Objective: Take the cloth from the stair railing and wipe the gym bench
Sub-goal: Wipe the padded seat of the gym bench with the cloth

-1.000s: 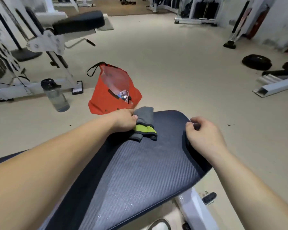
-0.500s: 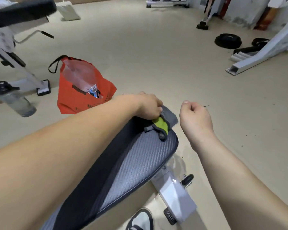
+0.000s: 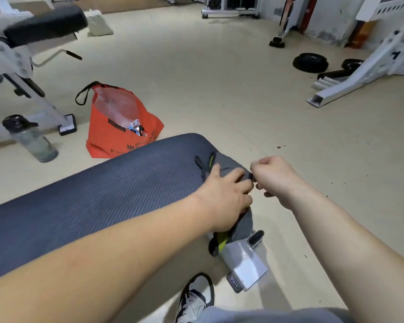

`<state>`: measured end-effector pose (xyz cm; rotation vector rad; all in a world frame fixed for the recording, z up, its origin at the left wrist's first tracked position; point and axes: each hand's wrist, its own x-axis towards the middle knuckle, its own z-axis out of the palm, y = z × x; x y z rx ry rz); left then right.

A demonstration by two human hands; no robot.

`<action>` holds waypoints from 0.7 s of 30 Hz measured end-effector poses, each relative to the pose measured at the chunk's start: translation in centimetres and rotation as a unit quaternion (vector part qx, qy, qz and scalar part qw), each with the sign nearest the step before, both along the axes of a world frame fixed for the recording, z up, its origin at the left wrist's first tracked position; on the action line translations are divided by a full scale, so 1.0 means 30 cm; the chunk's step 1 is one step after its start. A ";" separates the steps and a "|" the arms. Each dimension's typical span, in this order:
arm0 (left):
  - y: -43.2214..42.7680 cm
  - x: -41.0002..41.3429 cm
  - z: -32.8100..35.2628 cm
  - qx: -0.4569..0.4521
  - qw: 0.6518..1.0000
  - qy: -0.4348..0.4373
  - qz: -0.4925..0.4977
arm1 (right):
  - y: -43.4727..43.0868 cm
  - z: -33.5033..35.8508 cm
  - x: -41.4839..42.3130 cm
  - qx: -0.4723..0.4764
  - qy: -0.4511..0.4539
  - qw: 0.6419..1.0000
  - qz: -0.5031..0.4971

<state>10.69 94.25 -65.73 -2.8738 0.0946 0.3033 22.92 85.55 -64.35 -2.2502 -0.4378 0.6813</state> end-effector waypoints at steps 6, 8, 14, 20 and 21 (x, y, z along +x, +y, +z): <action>-0.012 -0.261 -0.034 -0.002 0.996 -0.091 -0.016 | -0.026 0.069 -0.054 -0.072 -0.025 0.993 0.086; -0.009 -0.365 -0.038 -0.001 0.995 -0.098 -0.017 | -0.028 0.109 -0.090 -0.087 -0.044 0.988 0.119; 0.029 -0.685 -0.069 0.040 0.994 -0.099 -0.012 | 0.055 0.194 -0.311 -0.154 -0.061 0.938 0.305; 0.029 -0.746 -0.051 0.072 0.992 -0.107 -0.003 | 0.138 0.231 -0.483 -0.283 -0.094 0.857 0.421; 0.010 -0.737 -0.055 0.072 0.990 -0.117 0.012 | 0.151 0.235 -0.504 -0.305 -0.108 0.846 0.425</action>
